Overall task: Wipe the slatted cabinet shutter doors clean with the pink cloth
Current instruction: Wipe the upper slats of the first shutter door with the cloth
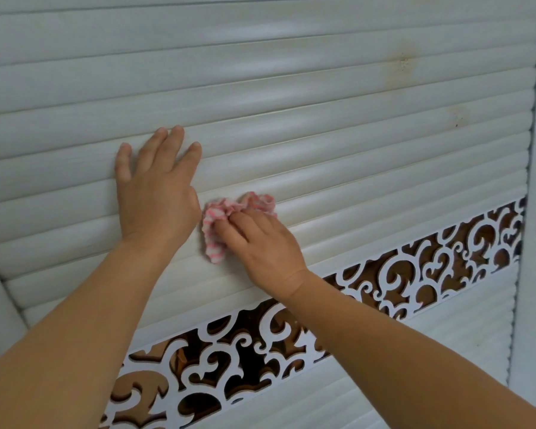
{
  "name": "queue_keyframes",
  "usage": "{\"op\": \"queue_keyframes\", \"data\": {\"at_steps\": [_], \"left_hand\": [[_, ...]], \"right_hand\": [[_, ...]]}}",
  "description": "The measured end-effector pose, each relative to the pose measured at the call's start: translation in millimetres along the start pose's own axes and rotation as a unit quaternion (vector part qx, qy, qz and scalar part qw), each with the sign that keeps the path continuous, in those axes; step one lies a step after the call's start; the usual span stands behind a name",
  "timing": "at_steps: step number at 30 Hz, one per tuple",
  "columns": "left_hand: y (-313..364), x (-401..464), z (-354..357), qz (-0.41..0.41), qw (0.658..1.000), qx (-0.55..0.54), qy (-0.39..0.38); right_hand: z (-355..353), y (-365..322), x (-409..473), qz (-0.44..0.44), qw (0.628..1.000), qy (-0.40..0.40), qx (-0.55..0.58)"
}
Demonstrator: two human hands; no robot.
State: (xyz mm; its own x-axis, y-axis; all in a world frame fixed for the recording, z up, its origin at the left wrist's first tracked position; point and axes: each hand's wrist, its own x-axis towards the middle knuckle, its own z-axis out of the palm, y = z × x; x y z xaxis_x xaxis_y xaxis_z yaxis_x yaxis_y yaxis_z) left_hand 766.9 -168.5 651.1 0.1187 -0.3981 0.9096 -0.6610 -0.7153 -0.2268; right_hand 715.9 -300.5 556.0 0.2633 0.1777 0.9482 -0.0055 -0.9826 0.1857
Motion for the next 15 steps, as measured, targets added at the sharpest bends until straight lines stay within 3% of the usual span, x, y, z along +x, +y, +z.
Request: {"op": "queue_keyframes", "data": {"at_steps": [3,6,11,15], "left_hand": [[-1.0,-0.2,-2.2,-0.006,1.0,0.005,-0.017],[-0.6,-0.9,-3.1,-0.012,0.999,0.009,-0.029],[3.8,0.9,-3.8,-0.03,0.999,-0.001,-0.023],[5.3,1.5,-4.8,-0.035,0.999,-0.01,-0.026]], "right_hand": [[-13.9,39.4,-10.7,0.02,0.999,-0.049,-0.001],[-30.3,84.5,-27.0,0.134,0.988,-0.071,-0.025],[-55.6,124.7,-30.6,0.253,0.967,-0.018,-0.012],[-55.4,128.1,-8.9,0.393,0.916,0.07,0.026]]}}
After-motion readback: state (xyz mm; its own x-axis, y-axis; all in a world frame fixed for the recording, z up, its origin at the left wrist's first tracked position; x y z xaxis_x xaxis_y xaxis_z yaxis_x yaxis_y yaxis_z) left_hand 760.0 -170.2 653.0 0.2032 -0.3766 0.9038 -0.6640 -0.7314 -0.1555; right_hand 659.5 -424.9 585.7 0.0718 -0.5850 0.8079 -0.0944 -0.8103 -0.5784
